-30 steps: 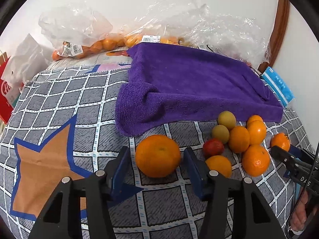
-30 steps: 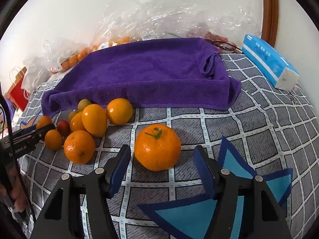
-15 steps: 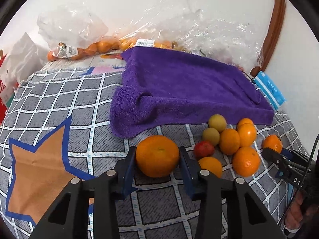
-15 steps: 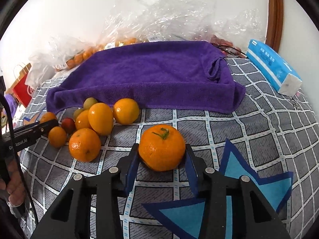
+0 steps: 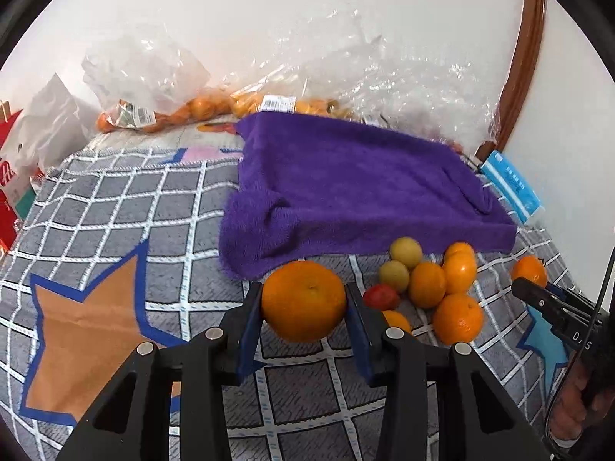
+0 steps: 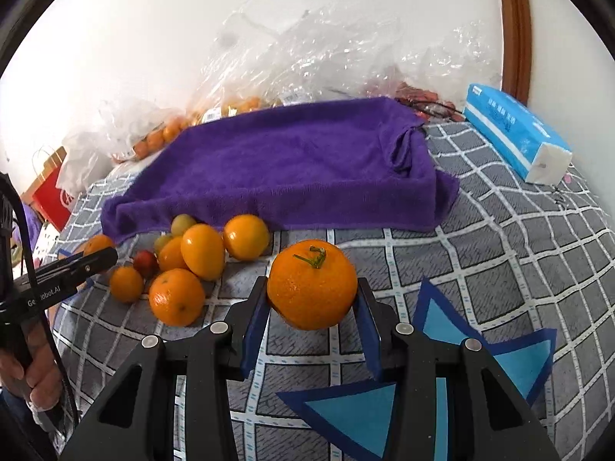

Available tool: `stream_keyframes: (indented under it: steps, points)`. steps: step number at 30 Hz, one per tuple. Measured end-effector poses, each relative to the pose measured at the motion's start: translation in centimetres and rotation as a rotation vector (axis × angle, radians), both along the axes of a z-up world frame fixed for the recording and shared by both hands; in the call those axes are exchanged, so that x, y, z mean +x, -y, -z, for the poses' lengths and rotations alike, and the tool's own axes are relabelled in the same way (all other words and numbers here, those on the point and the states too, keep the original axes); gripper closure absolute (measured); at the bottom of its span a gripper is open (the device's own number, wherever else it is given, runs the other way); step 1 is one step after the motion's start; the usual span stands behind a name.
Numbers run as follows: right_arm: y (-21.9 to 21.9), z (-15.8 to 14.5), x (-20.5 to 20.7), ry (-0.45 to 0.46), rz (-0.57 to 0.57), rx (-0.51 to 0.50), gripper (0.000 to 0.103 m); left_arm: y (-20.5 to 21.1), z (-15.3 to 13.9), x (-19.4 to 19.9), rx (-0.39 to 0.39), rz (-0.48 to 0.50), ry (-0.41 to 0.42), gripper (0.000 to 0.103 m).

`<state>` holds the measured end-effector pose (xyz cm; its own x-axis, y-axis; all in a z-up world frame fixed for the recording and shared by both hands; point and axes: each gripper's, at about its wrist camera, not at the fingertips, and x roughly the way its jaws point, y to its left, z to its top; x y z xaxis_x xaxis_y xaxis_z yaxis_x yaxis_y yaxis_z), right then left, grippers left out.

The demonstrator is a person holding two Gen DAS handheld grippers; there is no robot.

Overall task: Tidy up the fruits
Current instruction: 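Lift both held oranges and carry them over the purple towel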

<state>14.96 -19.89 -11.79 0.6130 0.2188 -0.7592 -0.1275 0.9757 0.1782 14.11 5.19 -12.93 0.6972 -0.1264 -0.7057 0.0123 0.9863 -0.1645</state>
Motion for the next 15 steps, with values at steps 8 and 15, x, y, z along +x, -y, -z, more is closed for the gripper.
stream_keyframes:
  steps: [8,15]
  points:
    - [-0.9,-3.6,0.6,0.069,-0.005,-0.017,0.060,0.0,-3.5,-0.7,-0.035,0.000,0.014,0.064]
    - [-1.3,-6.1,1.8,0.112,-0.008,0.015,0.060,0.2,-6.5,0.1,-0.047,0.000,0.058,0.064]
